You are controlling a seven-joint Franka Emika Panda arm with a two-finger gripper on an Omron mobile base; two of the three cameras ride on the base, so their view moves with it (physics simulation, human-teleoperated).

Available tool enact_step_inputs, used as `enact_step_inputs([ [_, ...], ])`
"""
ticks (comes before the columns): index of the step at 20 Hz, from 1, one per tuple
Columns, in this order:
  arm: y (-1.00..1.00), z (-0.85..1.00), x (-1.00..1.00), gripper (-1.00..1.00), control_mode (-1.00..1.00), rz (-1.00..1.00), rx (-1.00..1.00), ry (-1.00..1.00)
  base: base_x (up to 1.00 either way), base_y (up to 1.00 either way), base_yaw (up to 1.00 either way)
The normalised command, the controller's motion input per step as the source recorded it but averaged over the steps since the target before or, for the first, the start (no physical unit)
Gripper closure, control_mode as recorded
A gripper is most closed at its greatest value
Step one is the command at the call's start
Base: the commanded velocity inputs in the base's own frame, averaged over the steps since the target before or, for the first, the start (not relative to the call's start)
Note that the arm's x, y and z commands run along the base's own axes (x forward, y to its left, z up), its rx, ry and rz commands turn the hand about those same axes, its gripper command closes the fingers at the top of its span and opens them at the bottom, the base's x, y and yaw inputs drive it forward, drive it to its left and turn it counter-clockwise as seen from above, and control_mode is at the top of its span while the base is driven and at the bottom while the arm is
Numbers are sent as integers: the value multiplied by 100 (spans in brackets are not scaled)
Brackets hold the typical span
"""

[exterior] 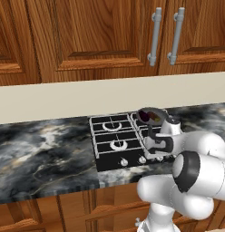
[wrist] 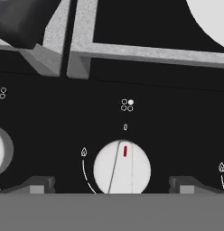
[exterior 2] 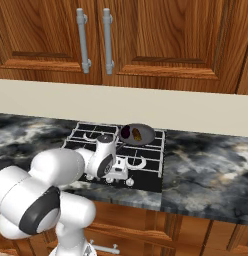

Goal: Put the sweet potato and eggplant in the pan. Then turn on the rear right burner and set the heat to medium.

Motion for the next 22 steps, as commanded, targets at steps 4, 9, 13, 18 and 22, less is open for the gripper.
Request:
enact_step_inputs([
  [4,0,-3,22,-100,-100,0,0,0,0,0,0],
  [9,-1,0,28,-100,-100,0,0,0,0,0,0],
  [13,-9,0,-1,-100,-100,0,0,3,0,0,0],
  [18,-4,-2,-13,-100,-100,0,0,4,0,0,0],
  [22,0,-3,-13,-100,-100,0,0,1,0,0,0],
])
